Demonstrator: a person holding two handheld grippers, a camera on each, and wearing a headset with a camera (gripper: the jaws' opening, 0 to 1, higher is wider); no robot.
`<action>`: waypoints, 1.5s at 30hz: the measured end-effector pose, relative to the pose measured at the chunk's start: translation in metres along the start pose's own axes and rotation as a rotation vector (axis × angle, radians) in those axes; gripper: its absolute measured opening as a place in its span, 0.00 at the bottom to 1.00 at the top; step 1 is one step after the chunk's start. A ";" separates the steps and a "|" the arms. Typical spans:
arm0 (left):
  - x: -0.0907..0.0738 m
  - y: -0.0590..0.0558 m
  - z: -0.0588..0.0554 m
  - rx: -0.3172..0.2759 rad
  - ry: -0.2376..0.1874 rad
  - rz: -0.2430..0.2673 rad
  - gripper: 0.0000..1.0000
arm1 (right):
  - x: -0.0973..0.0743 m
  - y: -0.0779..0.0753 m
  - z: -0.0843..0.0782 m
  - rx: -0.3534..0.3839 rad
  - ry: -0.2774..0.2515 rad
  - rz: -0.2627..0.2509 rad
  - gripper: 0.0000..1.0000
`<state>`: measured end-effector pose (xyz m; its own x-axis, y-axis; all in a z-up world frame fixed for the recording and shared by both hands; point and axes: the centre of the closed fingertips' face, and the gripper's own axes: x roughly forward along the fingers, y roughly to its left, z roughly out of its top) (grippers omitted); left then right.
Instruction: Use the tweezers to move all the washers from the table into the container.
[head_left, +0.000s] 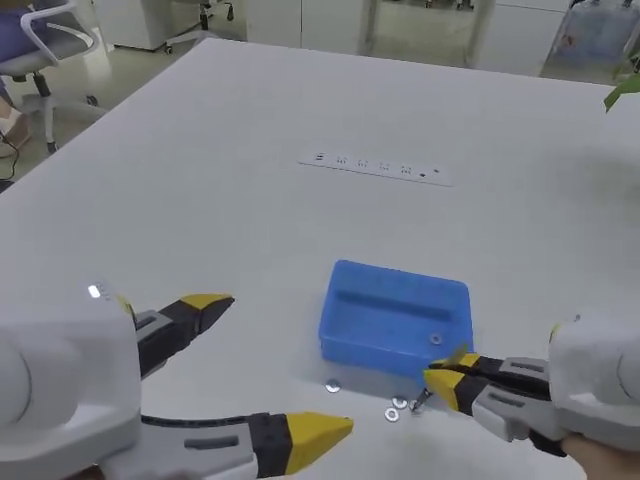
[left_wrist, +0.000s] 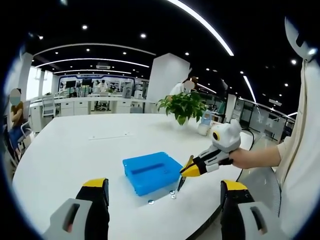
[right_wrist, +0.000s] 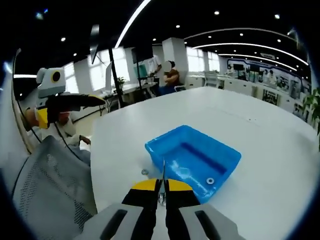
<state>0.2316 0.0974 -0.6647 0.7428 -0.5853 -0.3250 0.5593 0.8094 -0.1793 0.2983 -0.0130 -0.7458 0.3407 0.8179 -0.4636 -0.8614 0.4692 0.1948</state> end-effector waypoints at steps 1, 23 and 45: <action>0.000 0.001 0.000 -0.002 0.000 0.003 0.94 | -0.003 0.000 0.006 0.020 -0.020 0.005 0.01; -0.003 0.001 0.004 -0.001 -0.015 0.008 0.94 | -0.002 -0.041 0.086 -0.007 -0.130 -0.077 0.01; -0.007 0.003 0.003 -0.005 -0.016 0.021 0.94 | 0.034 -0.070 0.037 0.045 0.028 -0.097 0.01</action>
<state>0.2295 0.1034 -0.6598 0.7604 -0.5686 -0.3138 0.5413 0.8219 -0.1775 0.3845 -0.0061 -0.7428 0.4107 0.7584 -0.5062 -0.8065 0.5611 0.1863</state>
